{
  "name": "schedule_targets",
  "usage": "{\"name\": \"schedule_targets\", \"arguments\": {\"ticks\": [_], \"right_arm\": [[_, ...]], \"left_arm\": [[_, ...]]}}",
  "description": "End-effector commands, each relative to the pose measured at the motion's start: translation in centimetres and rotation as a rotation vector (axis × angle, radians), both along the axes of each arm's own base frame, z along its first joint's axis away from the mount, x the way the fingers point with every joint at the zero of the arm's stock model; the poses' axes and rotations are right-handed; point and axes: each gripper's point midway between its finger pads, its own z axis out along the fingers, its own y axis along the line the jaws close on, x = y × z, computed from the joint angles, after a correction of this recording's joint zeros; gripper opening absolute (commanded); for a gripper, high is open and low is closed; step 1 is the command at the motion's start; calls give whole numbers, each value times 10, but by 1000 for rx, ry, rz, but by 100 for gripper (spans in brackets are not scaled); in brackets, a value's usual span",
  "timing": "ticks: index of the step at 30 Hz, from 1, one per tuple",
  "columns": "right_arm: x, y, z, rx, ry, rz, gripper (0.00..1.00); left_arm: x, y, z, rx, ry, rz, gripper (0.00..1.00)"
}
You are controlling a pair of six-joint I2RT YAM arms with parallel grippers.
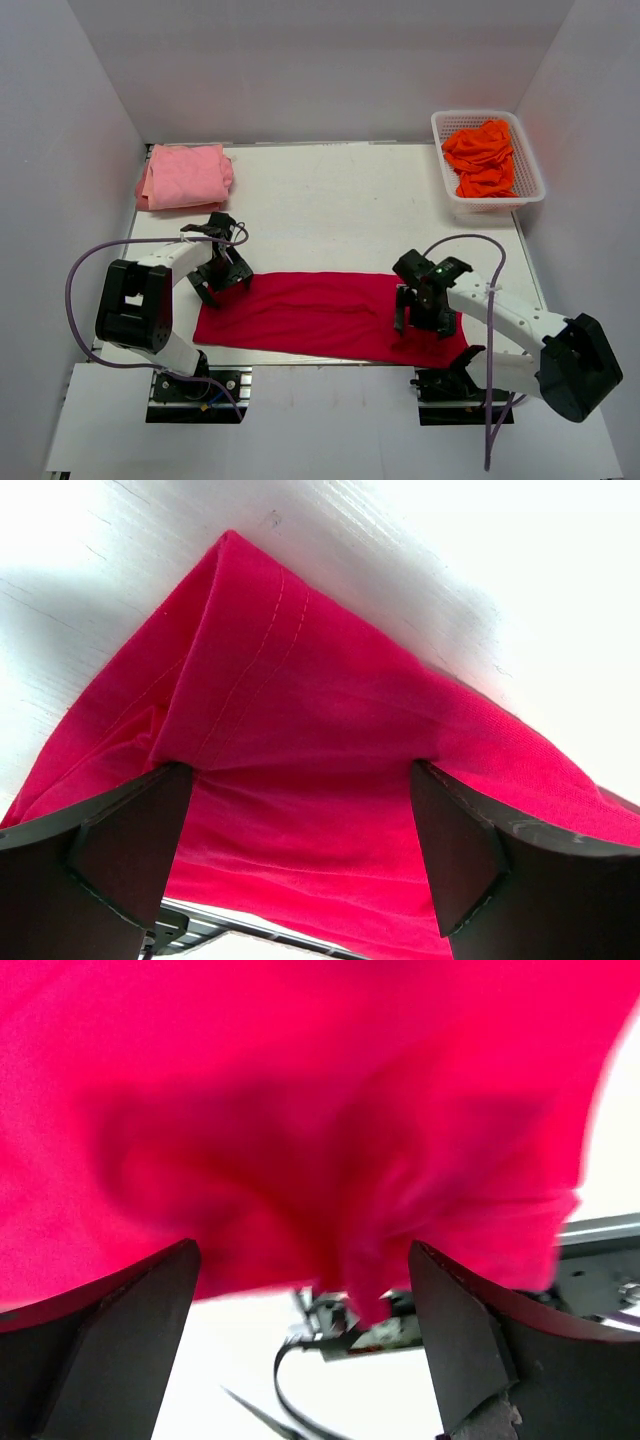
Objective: Fold and stack the t-shirts
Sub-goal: Fold the other side of the tshirt into a rectangle
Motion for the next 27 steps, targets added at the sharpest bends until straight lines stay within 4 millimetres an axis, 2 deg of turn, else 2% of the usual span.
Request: {"name": "schedule_targets", "arguments": {"ticks": [1,4,7,11,13,17,19,21,22,25,26,27], "right_arm": [[-23,17,2,77,70,86,90],[-38,5,0,-20,136,145,90],[-38,-3,2,-99,134,175,90],[1,14,30,-74,-44,130,90],[28,40,52,42,-172,127,90],[51,66,70,152,-250,112,90],[59,67,72,139,-262,90,90],[69,57,65,87,-265,39,90],[76,44,63,32,-284,13,90],[80,30,45,-10,-242,-28,90],[76,23,34,-33,-214,-32,90],[81,18,28,-32,-206,-57,90]], "left_arm": [[-3,18,-8,84,0,15,100],[-1,19,-5,93,-3,15,100],[1,19,-3,92,-5,16,100],[4,20,-1,100,-15,17,100],[3,20,-3,101,-6,16,100],[6,20,-3,104,4,16,100],[8,24,0,126,-3,26,100],[6,24,0,128,6,26,100],[10,25,2,135,-5,27,100],[11,25,4,135,-5,27,100],[10,25,2,137,4,27,100],[13,24,4,135,-5,27,100]]}}
